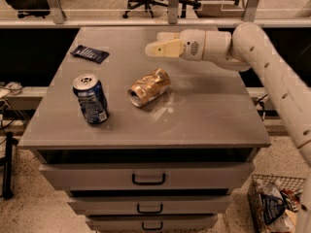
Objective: Knock orange can over
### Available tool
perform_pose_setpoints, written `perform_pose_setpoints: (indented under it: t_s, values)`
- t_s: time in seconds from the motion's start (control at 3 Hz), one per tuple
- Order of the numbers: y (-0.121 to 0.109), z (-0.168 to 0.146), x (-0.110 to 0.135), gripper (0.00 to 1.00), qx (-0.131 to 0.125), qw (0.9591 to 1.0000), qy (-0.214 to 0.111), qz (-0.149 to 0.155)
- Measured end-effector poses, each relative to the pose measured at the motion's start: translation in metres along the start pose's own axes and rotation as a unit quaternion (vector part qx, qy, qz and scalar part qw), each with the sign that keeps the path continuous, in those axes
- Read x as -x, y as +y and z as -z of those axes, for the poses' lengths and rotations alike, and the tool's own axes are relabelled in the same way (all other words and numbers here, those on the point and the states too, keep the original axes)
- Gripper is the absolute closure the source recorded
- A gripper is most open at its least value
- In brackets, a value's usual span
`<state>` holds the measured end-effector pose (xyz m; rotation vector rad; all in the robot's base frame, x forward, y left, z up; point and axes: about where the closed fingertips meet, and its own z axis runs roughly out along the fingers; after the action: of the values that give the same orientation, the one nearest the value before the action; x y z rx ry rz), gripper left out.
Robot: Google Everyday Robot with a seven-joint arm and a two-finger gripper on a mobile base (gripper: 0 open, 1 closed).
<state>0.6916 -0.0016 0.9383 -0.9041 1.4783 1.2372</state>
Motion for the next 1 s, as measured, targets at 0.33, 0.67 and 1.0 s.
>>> perform_pose_setpoints:
  t_s: [0.33, 0.67, 1.0]
  values:
    - [-0.007, 0.006, -0.003, 0.0, -0.113, 0.9795, 0.134, 0.099]
    - [-0.008, 0.043, 0.017, 0.0, -0.168, 0.9559, 0.184, 0.155]
    - [-0.008, 0.043, 0.017, 0.0, -0.168, 0.9559, 0.184, 0.155]
